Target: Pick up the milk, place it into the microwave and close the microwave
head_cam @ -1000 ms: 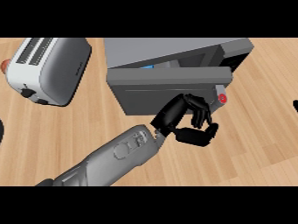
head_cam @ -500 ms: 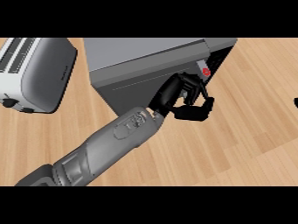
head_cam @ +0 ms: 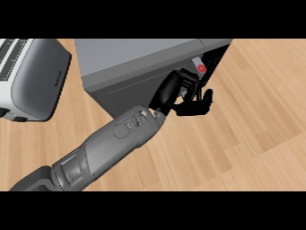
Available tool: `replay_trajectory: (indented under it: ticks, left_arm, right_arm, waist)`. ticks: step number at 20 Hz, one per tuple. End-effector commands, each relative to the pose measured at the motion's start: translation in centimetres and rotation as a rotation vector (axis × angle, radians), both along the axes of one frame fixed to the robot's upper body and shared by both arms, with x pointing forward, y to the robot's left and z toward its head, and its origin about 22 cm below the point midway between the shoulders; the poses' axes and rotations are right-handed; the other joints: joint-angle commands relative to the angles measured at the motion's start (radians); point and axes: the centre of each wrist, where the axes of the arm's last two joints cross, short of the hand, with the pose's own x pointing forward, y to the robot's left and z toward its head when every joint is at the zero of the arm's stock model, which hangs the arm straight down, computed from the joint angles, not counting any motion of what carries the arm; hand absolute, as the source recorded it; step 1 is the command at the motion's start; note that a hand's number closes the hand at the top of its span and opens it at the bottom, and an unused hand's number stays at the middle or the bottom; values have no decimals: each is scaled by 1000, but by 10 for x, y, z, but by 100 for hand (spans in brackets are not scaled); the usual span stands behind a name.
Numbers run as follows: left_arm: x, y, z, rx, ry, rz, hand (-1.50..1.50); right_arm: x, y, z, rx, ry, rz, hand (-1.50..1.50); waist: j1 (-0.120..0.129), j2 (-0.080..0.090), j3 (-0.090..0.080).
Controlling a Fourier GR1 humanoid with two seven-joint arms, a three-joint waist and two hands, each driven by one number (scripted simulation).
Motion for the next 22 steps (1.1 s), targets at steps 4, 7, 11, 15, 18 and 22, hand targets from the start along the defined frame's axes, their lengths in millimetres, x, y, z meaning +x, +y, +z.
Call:
replay_trajectory:
  ticks: [4, 7, 11, 15, 18, 22]
  left_arm:
    - [4, -22, 23, -27, -51, -14, 150]
    - [4, -23, 26, -31, -59, -2, 150]
    - [1, -24, 23, -35, -69, 9, 150]
    - [1, -24, 23, -43, -64, 24, 150]
    - [1, -24, 22, -46, -72, 46, 150]
    - [0, -24, 22, -54, -67, 57, 150]
  right_arm:
    - [4, -7, 12, -24, 1, -2, -150]
    - [5, -11, 19, -45, -10, -7, -150]
    - [8, -15, 24, -64, -10, -13, -150]
    - [10, -19, 35, -77, -24, -13, -150]
    - [10, -21, 34, -77, -15, -10, -150]
    - [11, -22, 39, -71, -20, 5, -150]
  waist:
    - [-38, 14, 2]
    - [-40, 12, 3]
    - [-48, 17, 3]
    - [-52, 13, 2]
    - [-66, 18, 5]
    - [-76, 20, 5]
